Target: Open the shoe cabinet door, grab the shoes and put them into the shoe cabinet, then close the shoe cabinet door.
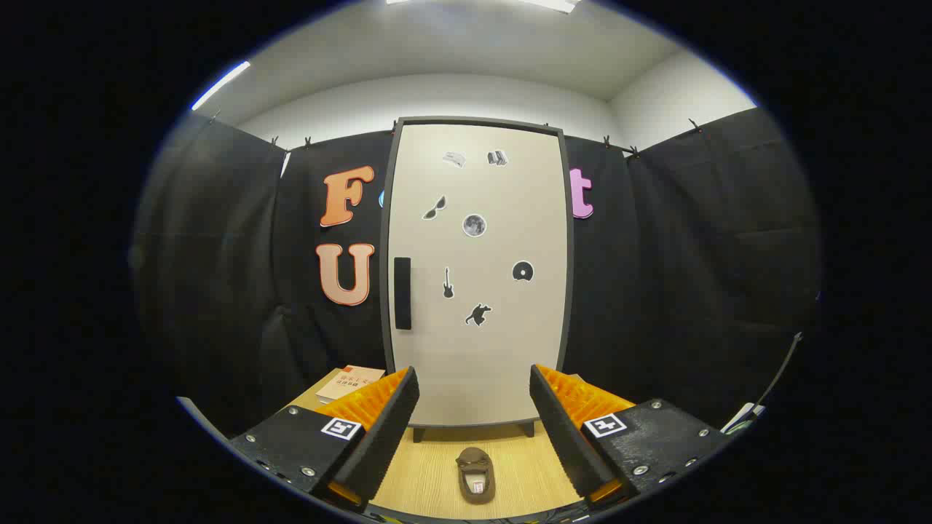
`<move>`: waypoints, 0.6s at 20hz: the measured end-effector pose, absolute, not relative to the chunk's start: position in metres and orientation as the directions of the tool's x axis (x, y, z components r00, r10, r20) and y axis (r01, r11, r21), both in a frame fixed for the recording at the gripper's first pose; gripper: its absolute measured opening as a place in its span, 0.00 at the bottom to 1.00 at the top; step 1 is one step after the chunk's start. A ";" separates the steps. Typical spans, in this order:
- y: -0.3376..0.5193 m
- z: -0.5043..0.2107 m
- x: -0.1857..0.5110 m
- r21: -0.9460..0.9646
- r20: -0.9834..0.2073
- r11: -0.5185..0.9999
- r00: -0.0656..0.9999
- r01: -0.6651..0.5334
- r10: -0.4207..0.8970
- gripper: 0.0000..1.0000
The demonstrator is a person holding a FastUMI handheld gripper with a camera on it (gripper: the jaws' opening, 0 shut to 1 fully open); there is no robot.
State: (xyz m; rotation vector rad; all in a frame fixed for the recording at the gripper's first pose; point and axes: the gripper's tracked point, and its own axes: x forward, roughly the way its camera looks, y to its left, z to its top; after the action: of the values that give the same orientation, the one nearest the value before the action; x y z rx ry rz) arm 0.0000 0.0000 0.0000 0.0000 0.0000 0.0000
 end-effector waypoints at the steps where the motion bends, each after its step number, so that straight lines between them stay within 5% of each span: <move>1: 0.001 0.001 0.000 0.004 0.001 1.000 1.000 -0.003 0.003 0.95; 12: 0.005 0.005 -0.003 0.021 0.010 1.000 1.000 -0.018 0.018 0.95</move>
State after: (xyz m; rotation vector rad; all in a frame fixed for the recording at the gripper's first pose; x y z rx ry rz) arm -0.0031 0.0046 0.0047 0.0210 -0.0103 0.0183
